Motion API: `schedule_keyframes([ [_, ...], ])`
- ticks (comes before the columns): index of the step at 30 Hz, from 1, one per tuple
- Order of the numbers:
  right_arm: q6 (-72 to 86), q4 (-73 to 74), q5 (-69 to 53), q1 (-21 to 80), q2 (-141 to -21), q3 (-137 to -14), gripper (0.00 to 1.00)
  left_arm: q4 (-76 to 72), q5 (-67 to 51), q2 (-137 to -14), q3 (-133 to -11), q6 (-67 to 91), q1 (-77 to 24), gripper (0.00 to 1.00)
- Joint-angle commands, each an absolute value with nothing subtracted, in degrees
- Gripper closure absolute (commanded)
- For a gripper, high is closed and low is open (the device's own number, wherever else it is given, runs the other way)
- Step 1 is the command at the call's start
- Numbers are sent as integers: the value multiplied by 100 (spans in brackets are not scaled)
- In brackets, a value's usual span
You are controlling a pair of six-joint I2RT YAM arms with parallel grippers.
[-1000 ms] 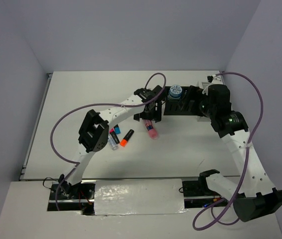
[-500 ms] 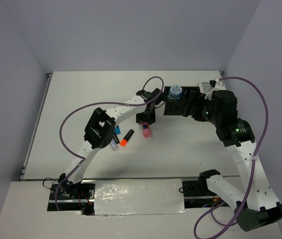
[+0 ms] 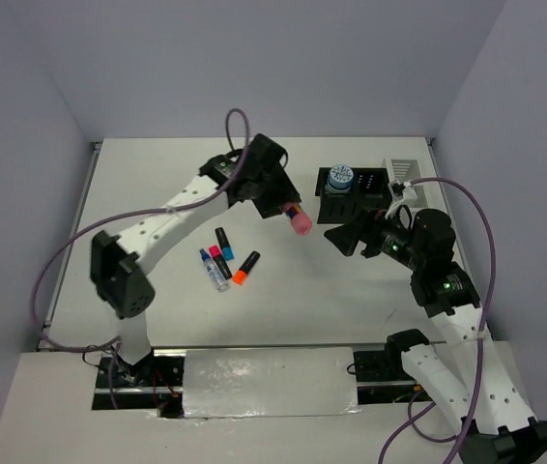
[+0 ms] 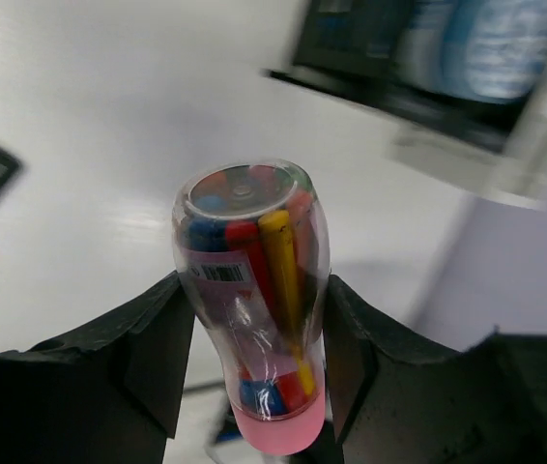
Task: Sort the stationery into containers
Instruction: Pick up the stationery from the center of the board.
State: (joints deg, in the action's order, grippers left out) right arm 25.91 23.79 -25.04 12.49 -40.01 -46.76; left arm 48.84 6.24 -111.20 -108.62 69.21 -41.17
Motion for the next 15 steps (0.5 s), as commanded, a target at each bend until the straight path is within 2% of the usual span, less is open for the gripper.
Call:
schedule_keyframes([
  [1,2935,941,-3383,1266,-4025,-4456,7,3948,80,-10135,-10346,8347,-4087,100],
  [8,3576,-543,-3681,1388,-4280,-4113,7,3050,-263,-9501,-9519,8877,-4175,100],
  [15,3384,-546,-3499,1801,-4710,-4446,8,3006,-316,-9527,-9641,8772,-4192,100],
])
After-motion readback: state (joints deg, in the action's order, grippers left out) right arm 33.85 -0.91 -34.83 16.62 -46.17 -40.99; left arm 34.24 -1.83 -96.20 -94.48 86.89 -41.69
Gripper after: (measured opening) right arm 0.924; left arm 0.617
